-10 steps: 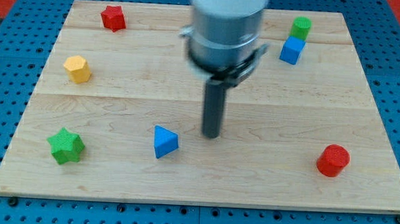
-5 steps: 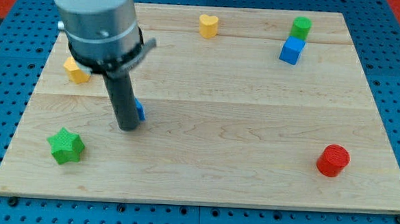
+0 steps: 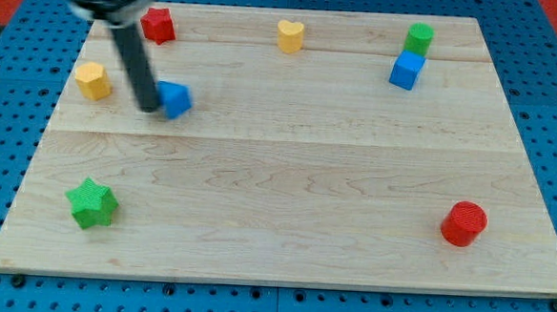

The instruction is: Place the blue triangle towards the left side of the blue cube

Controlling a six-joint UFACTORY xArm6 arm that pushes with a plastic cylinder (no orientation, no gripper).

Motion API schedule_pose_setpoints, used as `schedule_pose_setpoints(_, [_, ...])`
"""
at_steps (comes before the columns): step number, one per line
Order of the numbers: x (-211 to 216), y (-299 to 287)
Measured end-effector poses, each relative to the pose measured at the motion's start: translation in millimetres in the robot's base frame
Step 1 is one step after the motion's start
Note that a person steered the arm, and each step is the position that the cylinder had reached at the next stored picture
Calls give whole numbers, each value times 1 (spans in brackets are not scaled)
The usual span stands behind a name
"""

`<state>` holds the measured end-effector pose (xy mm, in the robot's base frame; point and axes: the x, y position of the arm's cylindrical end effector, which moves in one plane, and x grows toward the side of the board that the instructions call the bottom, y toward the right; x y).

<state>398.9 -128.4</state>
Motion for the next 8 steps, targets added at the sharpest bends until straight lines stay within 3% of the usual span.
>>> schedule_pose_setpoints(1, [3, 68])
schedule_pose_setpoints(2, [-43, 49])
schedule_pose_setpoints(3, [-22, 12])
schedule_pose_setpoints(4, [-71, -30])
schedule_pose_setpoints(6, [-19, 142])
schedule_pose_setpoints(8, [-65, 42])
